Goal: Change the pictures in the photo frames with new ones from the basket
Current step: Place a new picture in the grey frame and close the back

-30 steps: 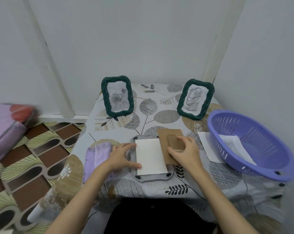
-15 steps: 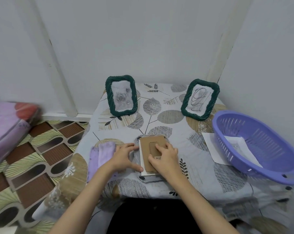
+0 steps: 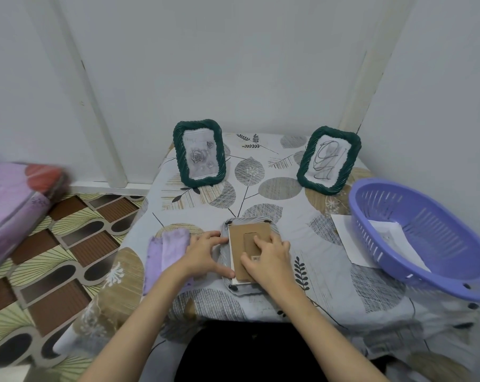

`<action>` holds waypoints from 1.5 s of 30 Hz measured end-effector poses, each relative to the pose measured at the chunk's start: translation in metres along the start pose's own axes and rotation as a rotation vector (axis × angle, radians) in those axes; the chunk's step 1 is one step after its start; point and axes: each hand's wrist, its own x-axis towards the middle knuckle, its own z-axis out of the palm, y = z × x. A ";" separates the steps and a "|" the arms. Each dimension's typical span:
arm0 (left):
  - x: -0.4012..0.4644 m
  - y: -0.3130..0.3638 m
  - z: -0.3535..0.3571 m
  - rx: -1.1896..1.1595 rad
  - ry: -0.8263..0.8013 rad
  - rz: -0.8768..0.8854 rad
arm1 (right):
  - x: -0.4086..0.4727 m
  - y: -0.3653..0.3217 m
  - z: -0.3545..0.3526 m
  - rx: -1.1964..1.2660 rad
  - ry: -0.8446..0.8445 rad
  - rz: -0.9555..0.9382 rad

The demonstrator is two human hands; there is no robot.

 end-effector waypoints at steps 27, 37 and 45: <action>0.000 -0.001 -0.009 -0.055 -0.095 0.037 | 0.005 -0.001 0.004 -0.086 -0.056 0.004; -0.003 0.006 0.004 0.058 0.021 0.014 | 0.015 0.007 -0.005 -0.053 -0.180 -0.003; -0.005 0.008 0.003 0.056 0.019 0.008 | 0.019 0.009 -0.008 -0.050 -0.202 -0.035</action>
